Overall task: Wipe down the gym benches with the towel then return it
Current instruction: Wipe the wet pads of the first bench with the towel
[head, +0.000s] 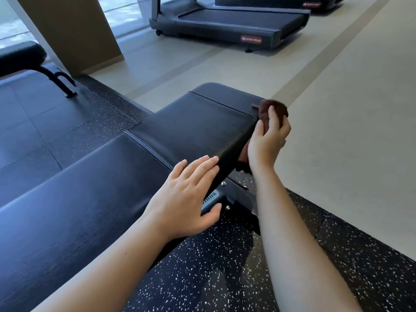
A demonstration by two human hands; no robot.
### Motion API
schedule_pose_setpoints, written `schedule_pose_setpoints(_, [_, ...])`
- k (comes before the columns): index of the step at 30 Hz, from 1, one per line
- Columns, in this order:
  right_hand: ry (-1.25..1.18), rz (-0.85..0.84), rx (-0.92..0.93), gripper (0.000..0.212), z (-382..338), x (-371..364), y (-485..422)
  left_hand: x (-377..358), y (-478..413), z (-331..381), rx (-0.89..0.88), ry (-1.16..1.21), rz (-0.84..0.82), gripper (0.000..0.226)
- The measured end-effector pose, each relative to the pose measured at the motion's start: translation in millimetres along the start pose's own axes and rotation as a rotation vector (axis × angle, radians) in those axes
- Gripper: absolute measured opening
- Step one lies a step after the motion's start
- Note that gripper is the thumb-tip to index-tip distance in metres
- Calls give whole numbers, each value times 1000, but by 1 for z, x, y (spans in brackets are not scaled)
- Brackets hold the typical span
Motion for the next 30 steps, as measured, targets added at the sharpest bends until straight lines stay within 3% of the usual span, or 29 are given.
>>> schedule_pose_setpoints(8, [-60,-58,127,40,-45,3,105,19,11,10,-20,1,60,64])
schedule_pose_setpoints(14, [135,-131,292,36,-54,3,88,36,83,-19,25,-150,79,63])
schedule_pose_setpoints(20, [90,-31,186,38,-61,4,110,36,132,-49,126,-221,-53,63])
schedule_pose_setpoints(25, [34,-55,382,34,-84,-2,186,30,135,-54,172,-166,-86,62])
schedule_pose_setpoints(30, [119,-72,501,33,-80,1,156,31,134,-57,177,-109,-62,58])
Point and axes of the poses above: each hand's wrist, its own y-axis away from the middle knuckle, its own x-axis out of the back of the hand, z = x × y, the point moved 6 cm from there along -y, towards the middle knuckle, and after that the axes turned 11 degrees about x, right-handed, at the moved point
